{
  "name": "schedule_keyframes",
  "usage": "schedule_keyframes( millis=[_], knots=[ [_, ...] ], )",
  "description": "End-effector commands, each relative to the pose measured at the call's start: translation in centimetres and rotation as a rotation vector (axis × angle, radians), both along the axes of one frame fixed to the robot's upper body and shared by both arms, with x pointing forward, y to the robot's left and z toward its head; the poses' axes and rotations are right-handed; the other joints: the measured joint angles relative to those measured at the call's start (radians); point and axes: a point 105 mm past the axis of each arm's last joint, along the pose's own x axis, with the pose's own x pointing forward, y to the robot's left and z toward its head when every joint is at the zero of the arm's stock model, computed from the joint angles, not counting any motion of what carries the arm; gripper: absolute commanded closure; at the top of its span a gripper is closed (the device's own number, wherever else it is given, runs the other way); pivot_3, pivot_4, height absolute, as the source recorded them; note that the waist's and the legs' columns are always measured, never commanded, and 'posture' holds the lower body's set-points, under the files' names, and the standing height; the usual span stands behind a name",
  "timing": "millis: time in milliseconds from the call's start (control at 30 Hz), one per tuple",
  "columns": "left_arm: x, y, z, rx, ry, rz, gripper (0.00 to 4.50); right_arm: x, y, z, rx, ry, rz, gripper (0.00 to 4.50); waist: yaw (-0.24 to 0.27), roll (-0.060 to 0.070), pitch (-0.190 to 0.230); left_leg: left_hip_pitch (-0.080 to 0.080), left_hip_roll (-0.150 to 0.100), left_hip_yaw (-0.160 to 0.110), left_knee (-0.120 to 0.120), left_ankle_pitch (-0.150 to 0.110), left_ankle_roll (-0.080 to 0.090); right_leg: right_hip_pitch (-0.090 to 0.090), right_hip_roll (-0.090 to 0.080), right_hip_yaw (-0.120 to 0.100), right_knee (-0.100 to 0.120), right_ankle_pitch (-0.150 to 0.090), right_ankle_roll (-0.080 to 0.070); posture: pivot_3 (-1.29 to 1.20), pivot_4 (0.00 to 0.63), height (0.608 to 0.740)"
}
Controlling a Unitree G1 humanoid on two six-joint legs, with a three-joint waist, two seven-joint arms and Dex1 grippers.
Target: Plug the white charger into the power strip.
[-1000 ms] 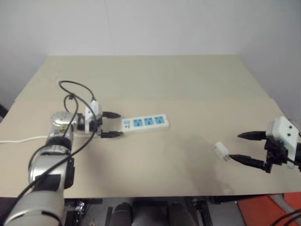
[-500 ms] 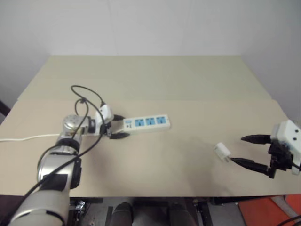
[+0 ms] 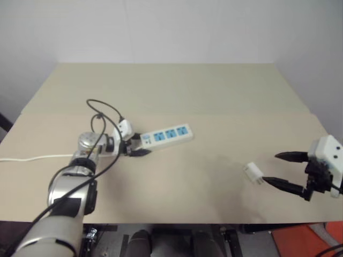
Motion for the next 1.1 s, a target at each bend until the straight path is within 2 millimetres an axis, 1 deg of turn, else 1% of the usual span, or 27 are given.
schedule_keyframes(
  millis=[33,233,333,433,533,633,700,833,900,933,967,1100],
  knots=[
    [0.2,0.0,1.1,-0.001,-0.005,-0.017,1.23,0.0,0.4,0.4,-0.003,-0.026,0.004,0.00,0.000,0.000,0.000,0.000,0.000,0.000,0.000,0.000,0.000,0.000,0.000,0.000,0.000,0.000,0.000,0.00,0.150,0.740],
    [-1.3,0.5,1.5,-0.007,0.020,-0.138,1.23,0.2,0.7,0.3,-0.003,-0.035,0.007,0.00,-0.001,0.000,0.000,0.000,0.000,0.000,0.000,0.000,0.000,0.000,0.000,0.000,0.000,0.000,0.000,0.00,0.150,0.740],
    [-2.1,1.5,1.5,-0.002,0.006,-0.175,1.23,0.4,0.9,0.2,0.006,-0.041,0.008,0.00,-0.004,0.000,0.000,0.000,0.000,0.000,0.000,0.000,0.000,0.000,0.000,0.000,0.000,0.000,0.000,0.00,0.150,0.740],
    [-2.6,2.7,1.5,0.006,-0.019,-0.164,1.23,0.5,1.2,0.0,0.015,-0.044,0.010,0.00,-0.009,0.000,0.000,0.000,0.000,0.000,0.000,0.000,0.000,0.000,0.000,0.000,0.000,0.000,0.000,0.00,0.150,0.740],
    [-3.2,3.5,0.8,-0.008,-0.038,-0.121,1.23,0.8,1.5,-0.3,0.024,-0.042,0.020,0.00,-0.011,0.000,0.000,0.000,0.000,0.000,0.000,0.000,0.000,0.000,0.000,0.000,0.000,0.000,0.000,0.00,0.150,0.740],
    [-4.2,3.3,-0.1,-0.040,-0.055,-0.107,1.23,1.1,1.9,-0.3,0.033,-0.045,0.037,0.00,-0.009,0.000,0.000,0.001,0.001,0.000,0.000,0.000,0.000,0.000,0.000,0.000,0.001,0.000,0.000,0.00,0.150,0.740],
    [-4.6,2.9,-0.3,-0.069,-0.072,-0.094,1.23,1.3,2.0,-0.3,0.037,-0.048,0.044,0.00,-0.006,0.000,-0.001,0.001,0.001,0.000,0.000,0.000,0.000,0.000,0.000,0.000,0.001,0.000,0.000,0.00,0.150,0.740],
    [-4.6,2.6,-1.0,-0.089,-0.103,-0.042,1.23,1.8,2.3,-0.3,0.034,-0.051,0.062,0.00,0.004,0.000,-0.001,0.003,0.001,0.000,0.000,0.000,0.000,0.002,0.000,0.000,0.001,0.000,0.000,0.00,0.150,0.740],
    [-4.9,2.5,-1.2,-0.079,-0.098,-0.073,0.52,2.0,2.4,-0.1,0.035,-0.055,0.070,0.00,0.005,0.000,-0.001,0.003,0.000,0.000,0.000,0.000,0.000,0.003,0.000,0.000,0.001,0.000,0.000,0.00,0.150,0.740],
    [-4.9,2.4,-0.9,-0.102,-0.108,-0.081,0.32,2.0,2.4,-0.1,0.036,-0.056,0.072,0.00,0.004,0.000,-0.001,0.003,0.000,0.000,0.001,0.000,0.000,0.003,0.000,0.000,0.001,0.000,0.000,0.00,0.150,0.740],
    [-4.8,2.3,-0.6,-0.120,-0.118,-0.081,0.02,2.1,2.4,0.0,0.037,-0.057,0.074,0.00,0.003,0.000,-0.001,0.004,0.000,0.000,0.001,0.000,0.000,0.003,0.000,0.000,0.001,0.000,0.000,0.00,0.150,0.740],
    [-4.7,2.2,0.2,-0.149,-0.147,-0.101,0.02,2.1,2.5,-0.3,0.037,-0.054,0.074,0.00,0.001,0.000,-0.001,0.004,0.001,0.000,0.001,0.000,0.000,0.003,0.000,0.000,0.001,0.000,0.000,0.00,0.150,0.740]
  ],
)
